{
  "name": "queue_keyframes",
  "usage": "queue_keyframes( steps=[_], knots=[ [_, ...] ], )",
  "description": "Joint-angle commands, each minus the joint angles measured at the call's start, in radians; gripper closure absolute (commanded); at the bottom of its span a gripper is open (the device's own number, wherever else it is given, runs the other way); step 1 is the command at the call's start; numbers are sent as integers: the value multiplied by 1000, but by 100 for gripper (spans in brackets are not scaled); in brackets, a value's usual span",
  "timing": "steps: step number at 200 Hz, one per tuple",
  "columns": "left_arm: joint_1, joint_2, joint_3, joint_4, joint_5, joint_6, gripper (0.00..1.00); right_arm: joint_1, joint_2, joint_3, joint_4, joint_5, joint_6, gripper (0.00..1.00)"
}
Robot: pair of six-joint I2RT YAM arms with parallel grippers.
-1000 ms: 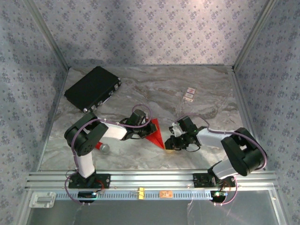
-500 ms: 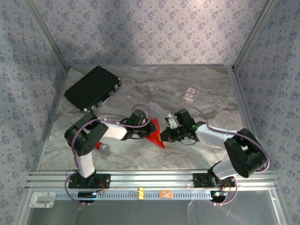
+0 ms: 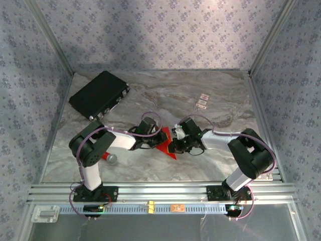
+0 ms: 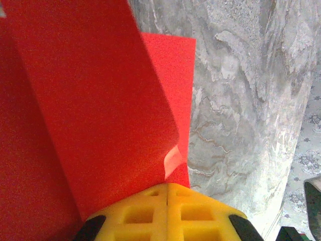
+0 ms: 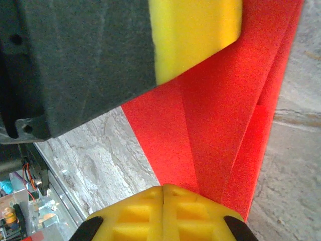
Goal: Fold a paper plane with a square sheet of paper (pick it up from the middle)
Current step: Fourth fold the wing at the center of the table.
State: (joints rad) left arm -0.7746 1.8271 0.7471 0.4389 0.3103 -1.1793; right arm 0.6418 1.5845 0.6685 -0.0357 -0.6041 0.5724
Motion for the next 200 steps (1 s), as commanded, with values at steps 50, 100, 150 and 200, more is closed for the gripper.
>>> queue_keyframes(
  steps=[50,100,150,200],
  knots=[
    [4,28,-23,-50,-28,16,95,-2,12,-115,38,5,34,95],
    [5,32,-26,-53,-33,14,95,-4,-28,-183,59,-1,47,95],
    [10,31,-29,-54,-35,12,95,-7,-91,-258,53,-13,47,95],
    [10,37,-29,-46,-32,9,95,-10,-155,-324,2,-11,45,96]
  ],
)
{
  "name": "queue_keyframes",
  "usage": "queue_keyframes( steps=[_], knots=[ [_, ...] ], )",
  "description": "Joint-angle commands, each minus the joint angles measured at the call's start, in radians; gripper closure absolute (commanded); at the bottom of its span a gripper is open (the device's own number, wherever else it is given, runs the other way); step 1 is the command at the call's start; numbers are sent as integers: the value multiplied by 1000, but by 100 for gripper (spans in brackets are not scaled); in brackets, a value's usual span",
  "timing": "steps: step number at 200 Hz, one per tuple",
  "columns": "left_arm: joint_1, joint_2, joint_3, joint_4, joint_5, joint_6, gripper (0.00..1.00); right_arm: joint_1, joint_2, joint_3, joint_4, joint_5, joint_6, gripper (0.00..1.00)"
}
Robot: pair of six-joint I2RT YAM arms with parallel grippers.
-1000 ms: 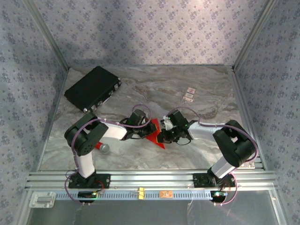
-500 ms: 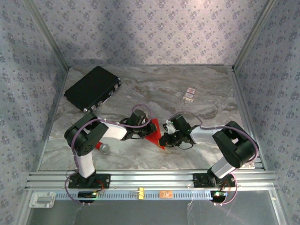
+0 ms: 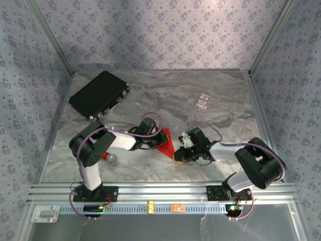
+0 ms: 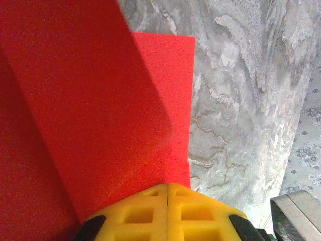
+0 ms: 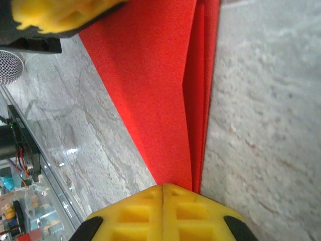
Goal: Fold a paper plane with a square sheet of paper (pick it up from the middle)
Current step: Fourth fold the wing at the center of the table.
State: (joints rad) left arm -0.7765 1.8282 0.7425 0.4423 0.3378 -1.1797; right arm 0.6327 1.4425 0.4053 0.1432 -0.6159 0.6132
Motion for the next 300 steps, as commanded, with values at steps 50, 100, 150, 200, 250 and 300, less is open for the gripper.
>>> queue_keyframes(
  steps=[50,100,150,200,250,300],
  knots=[
    [10,28,-28,-51,-58,13,95,-17,-169,29,-281,-16,3,96],
    [6,31,-24,-47,-56,15,95,-38,-82,210,-268,-3,-7,96],
    [2,32,-22,-45,-52,18,95,-8,99,343,-249,30,-3,95],
    [3,36,-18,-43,-48,16,95,1,187,336,-225,65,7,96],
    [3,34,-25,-41,-53,15,95,-4,208,212,-190,82,24,96],
    [8,33,-28,-44,-55,15,95,-8,172,176,-199,66,23,96]
  ],
)
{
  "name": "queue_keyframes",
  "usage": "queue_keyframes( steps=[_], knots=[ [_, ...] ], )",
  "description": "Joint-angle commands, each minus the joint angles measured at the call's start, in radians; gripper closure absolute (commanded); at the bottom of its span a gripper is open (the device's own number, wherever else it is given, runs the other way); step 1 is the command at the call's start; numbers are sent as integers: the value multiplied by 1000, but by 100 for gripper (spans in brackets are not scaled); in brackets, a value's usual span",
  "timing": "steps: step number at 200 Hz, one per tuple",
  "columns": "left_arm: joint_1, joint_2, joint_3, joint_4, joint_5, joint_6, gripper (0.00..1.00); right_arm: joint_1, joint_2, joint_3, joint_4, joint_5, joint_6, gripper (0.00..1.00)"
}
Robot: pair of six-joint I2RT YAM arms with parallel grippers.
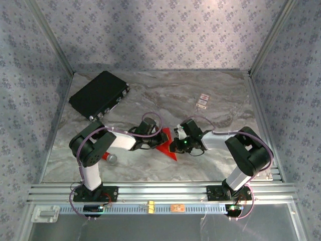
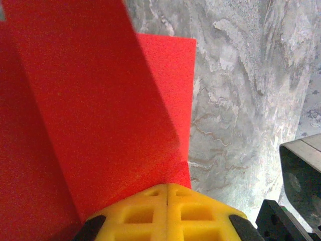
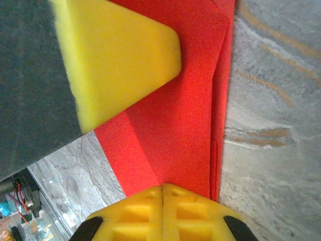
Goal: Fold a paper plane with a square sheet of paper (pick it up from the middle)
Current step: Fourth fold the wing at the center of the table.
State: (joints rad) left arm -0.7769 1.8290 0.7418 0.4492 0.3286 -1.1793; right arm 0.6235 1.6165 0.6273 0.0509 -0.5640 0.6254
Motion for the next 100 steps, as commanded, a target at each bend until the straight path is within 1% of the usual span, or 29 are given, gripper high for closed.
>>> queue_keyframes(
  steps=[1,69,74,100],
  knots=[
    [9,32,-28,-51,-45,15,95,1,-3,-47,-107,13,10,96],
    [13,36,-35,-49,-54,9,96,0,-115,-119,-153,-27,12,96],
    [13,35,-36,-49,-54,10,96,2,-122,-124,-160,-29,-22,96],
    [14,33,-36,-46,-51,11,95,2,-155,-160,-197,-15,-35,97]
  ],
)
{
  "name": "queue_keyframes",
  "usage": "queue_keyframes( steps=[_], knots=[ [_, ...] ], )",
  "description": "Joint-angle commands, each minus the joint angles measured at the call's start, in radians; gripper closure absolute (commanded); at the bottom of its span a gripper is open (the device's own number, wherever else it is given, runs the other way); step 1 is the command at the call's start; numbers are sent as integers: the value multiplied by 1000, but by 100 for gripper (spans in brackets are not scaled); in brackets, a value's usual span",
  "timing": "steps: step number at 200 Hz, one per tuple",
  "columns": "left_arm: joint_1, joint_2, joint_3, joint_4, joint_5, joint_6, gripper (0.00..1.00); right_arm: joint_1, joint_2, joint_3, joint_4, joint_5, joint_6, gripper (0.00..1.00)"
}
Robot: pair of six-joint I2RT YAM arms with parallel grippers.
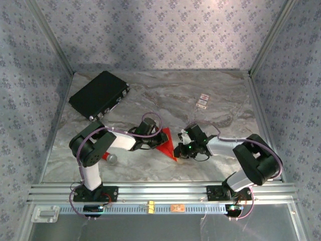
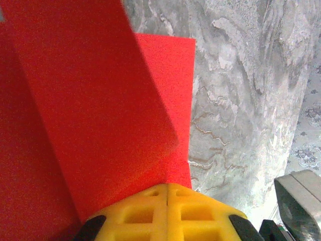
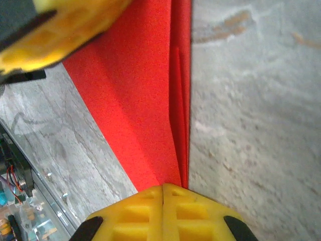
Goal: Fold a paper plane with a square sheet of paper (pick it up from the middle)
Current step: Fourth fold the wing at the center of the table.
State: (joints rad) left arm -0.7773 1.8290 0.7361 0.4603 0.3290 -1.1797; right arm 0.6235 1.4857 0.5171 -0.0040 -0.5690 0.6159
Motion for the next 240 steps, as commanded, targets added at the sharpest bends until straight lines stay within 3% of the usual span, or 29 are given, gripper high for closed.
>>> queue_keyframes(
  steps=[1,74,163,209,240],
  knots=[
    [15,32,-30,-57,-51,11,95,2,-25,-50,-143,-10,-26,97],
    [6,36,-26,-56,-43,18,96,-8,-159,48,-160,-7,5,96],
    [5,35,-26,-52,-44,17,95,0,134,206,-27,25,61,96],
    [7,14,15,-56,-20,46,94,8,186,58,-9,69,71,100],
    [4,-34,91,-153,-12,118,91,3,200,9,46,70,96,100]
  ],
)
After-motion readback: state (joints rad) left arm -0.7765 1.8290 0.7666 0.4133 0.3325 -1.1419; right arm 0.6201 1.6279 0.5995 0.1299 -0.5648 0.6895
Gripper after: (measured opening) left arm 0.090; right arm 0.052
